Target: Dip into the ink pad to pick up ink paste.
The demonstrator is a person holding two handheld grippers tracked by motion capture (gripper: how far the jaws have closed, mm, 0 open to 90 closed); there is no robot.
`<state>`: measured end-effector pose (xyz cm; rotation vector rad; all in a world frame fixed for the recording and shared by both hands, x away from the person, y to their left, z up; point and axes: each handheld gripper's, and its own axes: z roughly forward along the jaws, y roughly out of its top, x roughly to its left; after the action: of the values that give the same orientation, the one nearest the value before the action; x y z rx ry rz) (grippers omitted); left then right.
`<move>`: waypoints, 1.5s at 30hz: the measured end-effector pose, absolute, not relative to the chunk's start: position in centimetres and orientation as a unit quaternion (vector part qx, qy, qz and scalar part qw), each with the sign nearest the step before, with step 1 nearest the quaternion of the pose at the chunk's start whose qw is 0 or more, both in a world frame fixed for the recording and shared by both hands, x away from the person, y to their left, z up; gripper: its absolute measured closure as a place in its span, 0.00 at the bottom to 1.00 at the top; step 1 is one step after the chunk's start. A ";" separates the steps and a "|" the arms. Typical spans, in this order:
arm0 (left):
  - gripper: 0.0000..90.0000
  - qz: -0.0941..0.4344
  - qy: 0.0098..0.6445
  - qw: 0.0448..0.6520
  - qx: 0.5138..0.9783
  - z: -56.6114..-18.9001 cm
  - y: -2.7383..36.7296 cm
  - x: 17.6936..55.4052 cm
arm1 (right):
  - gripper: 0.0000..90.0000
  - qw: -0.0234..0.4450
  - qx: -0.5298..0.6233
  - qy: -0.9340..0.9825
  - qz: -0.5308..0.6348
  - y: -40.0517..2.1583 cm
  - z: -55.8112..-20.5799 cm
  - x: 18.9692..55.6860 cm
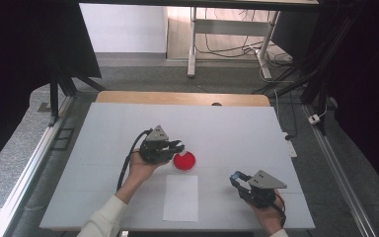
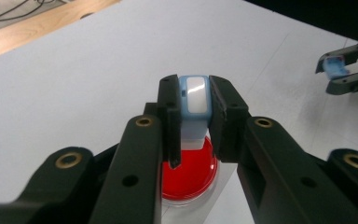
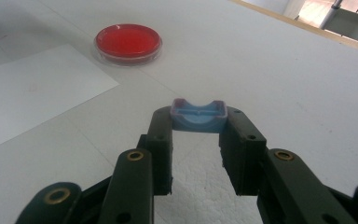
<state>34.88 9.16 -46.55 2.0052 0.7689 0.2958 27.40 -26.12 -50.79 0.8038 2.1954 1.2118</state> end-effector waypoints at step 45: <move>0.85 0.122 0.306 0.402 0.854 -50.1 7.4 36.1 | 0.72 0.251 0.295 0.810 0.440 -25.9 -51.1 27.4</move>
<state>36.06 7.39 -50.06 2.1592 0.7745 0.3081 27.45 -25.95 -51.06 0.8036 2.2040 1.1968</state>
